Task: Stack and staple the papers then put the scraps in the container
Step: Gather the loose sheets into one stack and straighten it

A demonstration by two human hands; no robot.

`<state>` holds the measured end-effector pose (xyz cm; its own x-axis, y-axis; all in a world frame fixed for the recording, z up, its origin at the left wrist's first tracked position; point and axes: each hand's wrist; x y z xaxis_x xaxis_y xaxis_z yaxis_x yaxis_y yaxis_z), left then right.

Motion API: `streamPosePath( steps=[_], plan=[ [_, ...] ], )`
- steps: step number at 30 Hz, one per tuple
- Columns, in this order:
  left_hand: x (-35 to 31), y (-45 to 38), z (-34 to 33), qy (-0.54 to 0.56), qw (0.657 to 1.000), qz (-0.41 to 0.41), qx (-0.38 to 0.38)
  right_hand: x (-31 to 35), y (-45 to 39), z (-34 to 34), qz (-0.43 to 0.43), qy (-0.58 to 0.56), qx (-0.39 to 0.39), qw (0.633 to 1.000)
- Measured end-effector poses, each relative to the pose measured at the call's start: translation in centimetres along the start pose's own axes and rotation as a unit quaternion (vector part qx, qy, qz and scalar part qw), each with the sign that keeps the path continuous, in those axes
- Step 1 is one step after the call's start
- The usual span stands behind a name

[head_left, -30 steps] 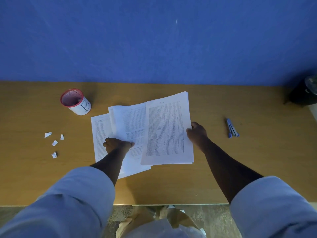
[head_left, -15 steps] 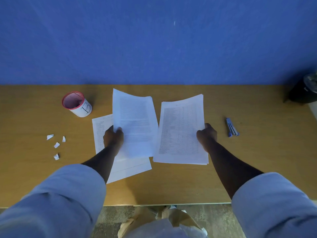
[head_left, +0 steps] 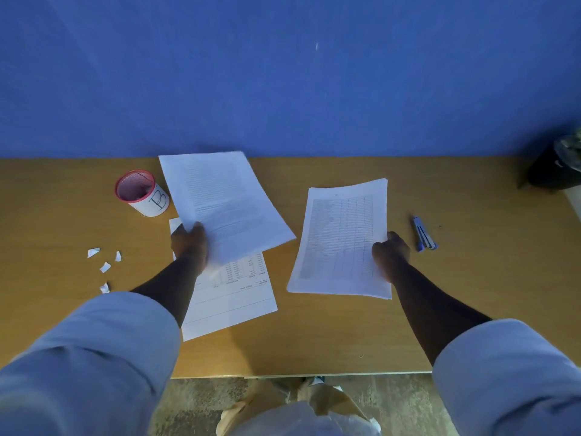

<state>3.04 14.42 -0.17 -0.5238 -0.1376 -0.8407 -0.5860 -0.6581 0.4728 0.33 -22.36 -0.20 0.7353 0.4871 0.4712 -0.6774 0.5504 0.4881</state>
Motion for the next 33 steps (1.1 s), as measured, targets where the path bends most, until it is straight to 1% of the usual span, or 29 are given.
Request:
streamPosePath(
  steps=[2,4,8,10,13,16,19,22,24,28,30,33],
  plan=[
    [-0.2,-0.1,0.1,-0.002,1.000,-0.008,-0.009,-0.2,-0.1,0.2,0.001,0.001,-0.002,1.000],
    [-0.3,-0.1,-0.1,-0.004,1.000,-0.009,0.001,-0.3,-0.1,0.4,0.001,-0.007,-0.002,1.000],
    [-0.5,0.9,-0.7,-0.024,0.996,0.007,0.084,0.0,0.3,0.3,0.002,-0.017,0.022,1.000],
    [-0.3,1.2,-1.2,-0.034,0.990,0.017,0.134,0.5,0.7,0.1,0.014,-0.020,0.054,0.998],
    [-0.3,1.8,-2.0,-0.058,0.977,0.020,0.205,1.4,1.4,-0.5,0.021,-0.066,0.116,0.991],
    [-0.4,2.6,-2.7,-0.098,0.962,0.029,0.253,2.2,1.9,-1.0,0.029,-0.099,0.165,0.981],
    [-0.3,3.4,-3.3,-0.150,0.942,0.033,0.300,2.9,2.2,-1.6,0.023,-0.160,0.203,0.966],
    [0.1,3.8,-3.6,-0.134,0.928,0.045,0.344,3.2,2.4,-1.9,0.027,-0.196,0.228,0.953],
    [0.6,3.7,-3.8,-0.122,0.922,0.036,0.365,3.3,2.5,-2.0,0.034,-0.212,0.239,0.947],
    [0.8,3.5,-3.7,-0.083,0.940,0.019,0.331,3.4,2.9,-2.0,0.040,-0.224,0.261,0.938],
    [0.8,3.3,-3.6,-0.069,0.931,0.026,0.357,3.5,3.0,-1.9,0.040,-0.233,0.272,0.933],
    [0.9,3.3,-3.3,-0.036,0.913,0.069,0.401,3.5,3.3,-2.0,0.045,-0.221,0.288,0.931]
  ],
)
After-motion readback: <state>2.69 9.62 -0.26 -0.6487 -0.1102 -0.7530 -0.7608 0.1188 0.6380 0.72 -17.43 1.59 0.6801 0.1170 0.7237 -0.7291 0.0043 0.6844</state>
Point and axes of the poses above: each hand's wrist, its own y-axis away from the middle knuckle, its own z-axis out of the back of the hand, x = y × z, and after that the axes turned 9 degrees about y, right-handed
